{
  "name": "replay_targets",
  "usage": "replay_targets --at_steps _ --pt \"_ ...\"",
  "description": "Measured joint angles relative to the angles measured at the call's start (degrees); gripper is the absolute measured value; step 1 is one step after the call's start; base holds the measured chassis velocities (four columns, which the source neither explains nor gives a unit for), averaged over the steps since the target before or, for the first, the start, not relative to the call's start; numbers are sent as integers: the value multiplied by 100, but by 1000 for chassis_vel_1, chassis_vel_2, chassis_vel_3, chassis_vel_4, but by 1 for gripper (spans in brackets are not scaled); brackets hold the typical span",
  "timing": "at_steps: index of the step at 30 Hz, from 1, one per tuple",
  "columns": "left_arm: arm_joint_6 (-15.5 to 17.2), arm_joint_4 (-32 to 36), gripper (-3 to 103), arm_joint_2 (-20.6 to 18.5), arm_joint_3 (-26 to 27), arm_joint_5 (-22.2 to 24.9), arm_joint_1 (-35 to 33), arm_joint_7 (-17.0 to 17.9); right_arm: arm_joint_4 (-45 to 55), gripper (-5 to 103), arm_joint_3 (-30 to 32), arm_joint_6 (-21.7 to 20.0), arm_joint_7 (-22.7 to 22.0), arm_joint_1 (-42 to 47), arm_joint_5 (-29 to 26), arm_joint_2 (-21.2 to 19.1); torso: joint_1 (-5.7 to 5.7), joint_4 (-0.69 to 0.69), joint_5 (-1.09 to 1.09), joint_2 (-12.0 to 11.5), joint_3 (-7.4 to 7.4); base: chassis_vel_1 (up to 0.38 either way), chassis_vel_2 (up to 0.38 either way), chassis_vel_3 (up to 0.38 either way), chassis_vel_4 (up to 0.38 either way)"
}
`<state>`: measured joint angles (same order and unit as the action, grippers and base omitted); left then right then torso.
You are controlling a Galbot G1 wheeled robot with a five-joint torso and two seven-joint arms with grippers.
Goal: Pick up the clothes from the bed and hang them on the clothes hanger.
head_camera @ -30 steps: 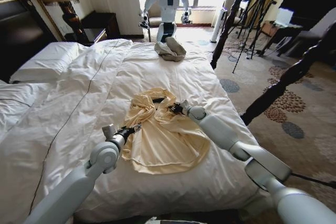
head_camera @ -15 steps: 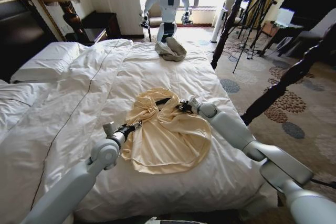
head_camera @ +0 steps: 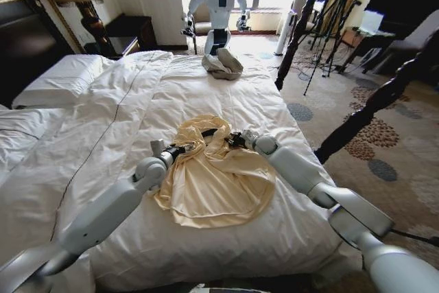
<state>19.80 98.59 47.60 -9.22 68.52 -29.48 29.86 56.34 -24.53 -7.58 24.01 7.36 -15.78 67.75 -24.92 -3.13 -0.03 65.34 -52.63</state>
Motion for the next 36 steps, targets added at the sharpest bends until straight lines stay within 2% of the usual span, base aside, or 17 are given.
replay_targets --at_steps 1,4,5,8,9,11,15,20,22,28,31,34,36 --pt "0 0 100 0 0 0 0 0 0 22 0 0 0 0 0 0 0 0 0 0 0 0 0 0 0" --pt "-105 -487 100 158 -567 -321 484 -179 91 22 0 28 87 52 -37 -82 0 0 0 0 0 0 0 0 0" --pt "-105 -487 100 158 -567 -321 484 -179 91 22 0 28 87 52 -37 -82 0 0 0 0 0 0 0 0 0" --pt "-210 -987 100 437 -1094 -514 947 -260 131 22 19 90 78 134 -60 -111 0 1 0 0 0 0 0 0 0" --pt "-210 -987 100 437 -1094 -514 947 -260 131 22 19 90 78 134 -60 -111 0 1 0 0 0 0 0 0 0" --pt "-236 -1328 100 704 -1331 -598 1228 -279 164 22 30 111 40 175 -73 -116 0 0 1 0 0 0 0 0 0" --pt "-233 -1653 100 952 -1449 -719 1390 -274 246 22 39 112 -1 215 -97 -149 0 -1 2 0 0 0 0 0 0" --pt "-129 -1658 100 899 -1408 -787 1333 -219 301 22 58 111 -29 241 -121 -198 0 1 2 0 0 0 0 0 0" --pt "-38 -1553 100 822 -1343 -824 1247 -69 322 22 70 111 -53 270 -127 -226 1 5 1 1 0 0 0 0 0" --pt "101 -1515 100 817 -1329 -1052 1230 142 341 22 88 115 -99 333 -128 -232 2 2 1 1 0 0 0 0 0" --pt "287 -1643 103 894 -1368 -1090 1282 245 342 22 90 116 -115 355 -128 -221 1 1 1 1 0 0 0 0 0" --pt "490 -1832 94 1017 -1367 -1041 1351 359 335 22 89 117 -119 357 -128 -212 1 0 1 1 1 0 0 0 0" --pt "535 -1865 94 1034 -1358 -998 1367 389 332 22 89 117 -119 356 -128 -212 1 0 1 1 0 0 0 0 0"
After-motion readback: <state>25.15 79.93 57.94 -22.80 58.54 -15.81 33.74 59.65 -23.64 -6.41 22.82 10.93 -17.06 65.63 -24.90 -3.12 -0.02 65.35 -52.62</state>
